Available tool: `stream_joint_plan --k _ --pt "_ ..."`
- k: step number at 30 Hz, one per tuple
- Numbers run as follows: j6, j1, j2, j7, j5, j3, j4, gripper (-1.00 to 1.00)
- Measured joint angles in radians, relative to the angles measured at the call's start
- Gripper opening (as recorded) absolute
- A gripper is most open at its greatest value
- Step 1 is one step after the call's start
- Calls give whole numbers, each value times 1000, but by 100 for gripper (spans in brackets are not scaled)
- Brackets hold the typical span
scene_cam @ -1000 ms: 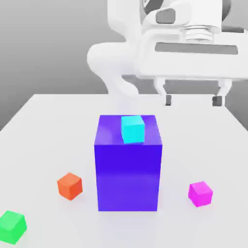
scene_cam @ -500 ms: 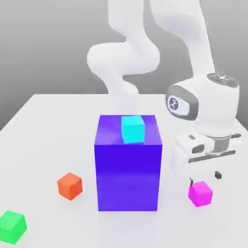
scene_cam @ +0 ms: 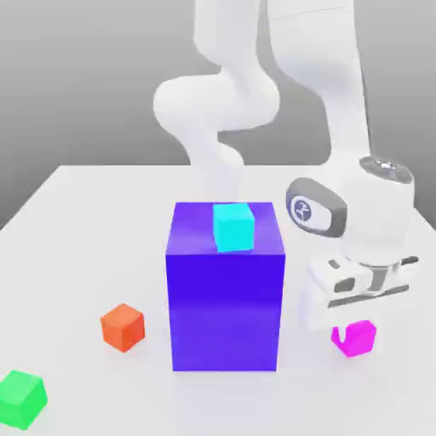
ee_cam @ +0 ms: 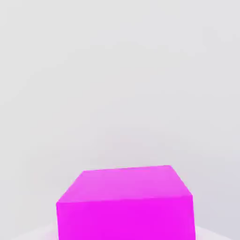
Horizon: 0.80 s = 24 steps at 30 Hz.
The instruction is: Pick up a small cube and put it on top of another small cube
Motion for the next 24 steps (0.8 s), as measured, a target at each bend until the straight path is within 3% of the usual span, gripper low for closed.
stream_joint_plan --k 5,17,24 --pt "-93 -70 -60 -157 108 24 41 -100" --pt "-277 -436 49 -441 221 -229 339 -100" --pt "-348 -609 62 -439 270 -388 421 -100"
